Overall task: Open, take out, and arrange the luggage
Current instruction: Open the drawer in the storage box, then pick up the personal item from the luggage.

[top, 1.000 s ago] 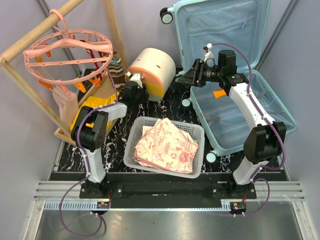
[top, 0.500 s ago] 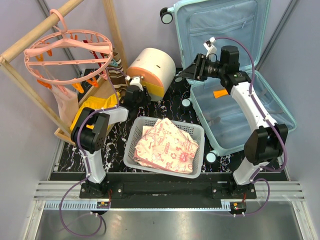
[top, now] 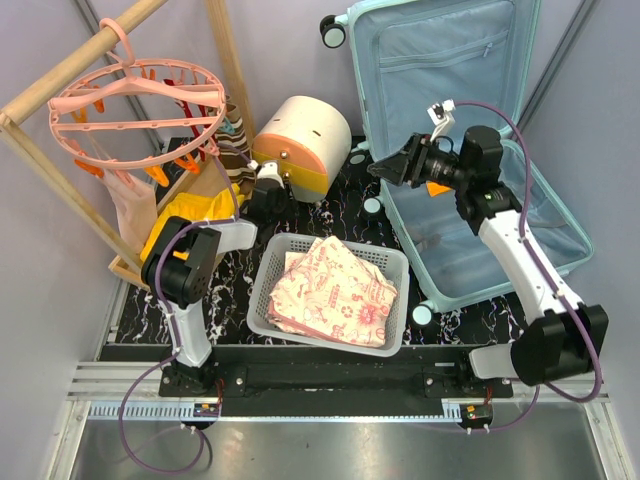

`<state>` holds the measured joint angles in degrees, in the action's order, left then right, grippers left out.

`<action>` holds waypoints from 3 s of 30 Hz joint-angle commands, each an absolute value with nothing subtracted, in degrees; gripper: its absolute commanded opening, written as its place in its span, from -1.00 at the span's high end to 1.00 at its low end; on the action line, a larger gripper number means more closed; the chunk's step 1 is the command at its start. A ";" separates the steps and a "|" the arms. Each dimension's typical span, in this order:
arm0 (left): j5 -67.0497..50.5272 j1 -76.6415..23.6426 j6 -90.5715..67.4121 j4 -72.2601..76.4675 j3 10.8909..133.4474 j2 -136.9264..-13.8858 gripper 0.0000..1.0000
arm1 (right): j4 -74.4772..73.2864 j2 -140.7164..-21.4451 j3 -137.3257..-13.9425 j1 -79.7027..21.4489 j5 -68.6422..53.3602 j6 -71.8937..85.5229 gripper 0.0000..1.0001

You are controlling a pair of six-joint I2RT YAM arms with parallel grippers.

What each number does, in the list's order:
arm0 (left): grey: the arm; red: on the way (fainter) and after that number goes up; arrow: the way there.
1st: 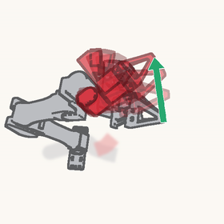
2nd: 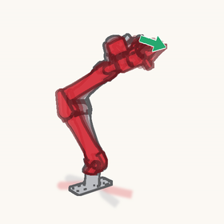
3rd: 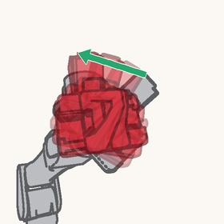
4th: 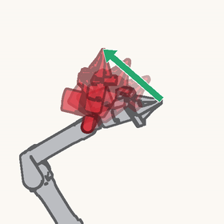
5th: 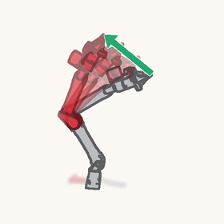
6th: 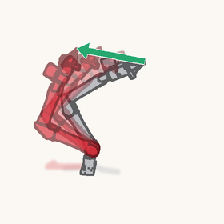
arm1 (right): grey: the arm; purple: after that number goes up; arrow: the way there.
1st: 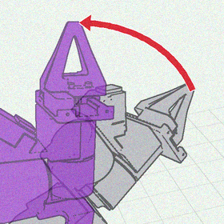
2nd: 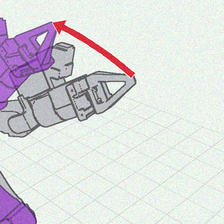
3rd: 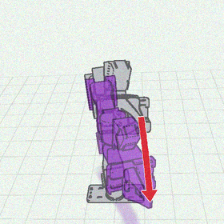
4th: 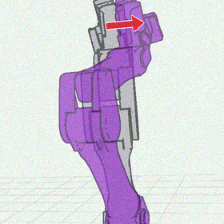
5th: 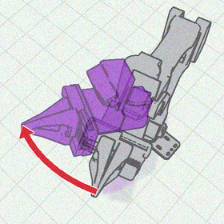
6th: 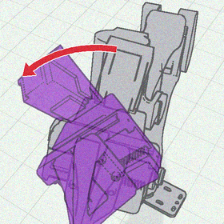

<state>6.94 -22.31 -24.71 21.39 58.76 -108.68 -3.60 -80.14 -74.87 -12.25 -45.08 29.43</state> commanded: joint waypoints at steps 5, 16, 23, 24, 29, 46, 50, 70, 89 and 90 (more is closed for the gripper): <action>7.73 -20.30 -25.75 22.85 61.79 -107.66 0.07 | 3.78 -72.34 -67.68 -12.13 -45.97 31.29 -0.19; 3.69 -19.25 -25.22 18.72 68.38 -111.97 0.11 | 3.78 -71.28 -67.33 -12.13 -46.05 30.50 -0.19; 3.60 -18.90 -25.92 16.70 70.40 -113.20 0.14 | 3.60 -71.54 -67.50 -12.13 -46.14 29.97 -0.19; 3.52 -18.64 -26.01 16.53 70.49 -113.38 0.14 | 3.69 -71.63 -67.50 -12.13 -46.14 29.97 -0.19; 2.46 -18.37 -25.66 16.61 71.80 -114.26 0.20 | 3.69 -71.54 -67.32 -12.13 -46.14 29.27 -0.19; 1.05 -18.28 -26.63 21.61 62.78 -109.43 0.74 | 4.22 -72.69 -66.71 -12.13 -46.32 28.92 -0.19; 1.58 -18.46 -26.81 24.25 58.81 -106.71 0.75 | 4.57 -72.60 -66.01 -12.13 -46.32 29.00 -0.19; 1.76 -19.60 -26.02 25.75 51.16 -99.67 0.44 | 4.41 -71.19 -62.57 -12.22 -37.38 29.89 -0.23; 5.62 -22.15 -17.14 21.19 44.12 -80.96 -0.49 | 6.32 -91.92 -62.23 5.89 -16.09 42.35 -0.29; 5.54 -22.15 -17.31 20.14 43.25 -79.73 -0.51 | 7.72 -93.93 -61.62 6.32 -14.78 44.54 -0.28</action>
<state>3.16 -21.96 -19.29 21.21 45.06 -85.60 1.65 -89.34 -61.78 5.58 -21.45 38.39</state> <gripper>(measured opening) 0.736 0.646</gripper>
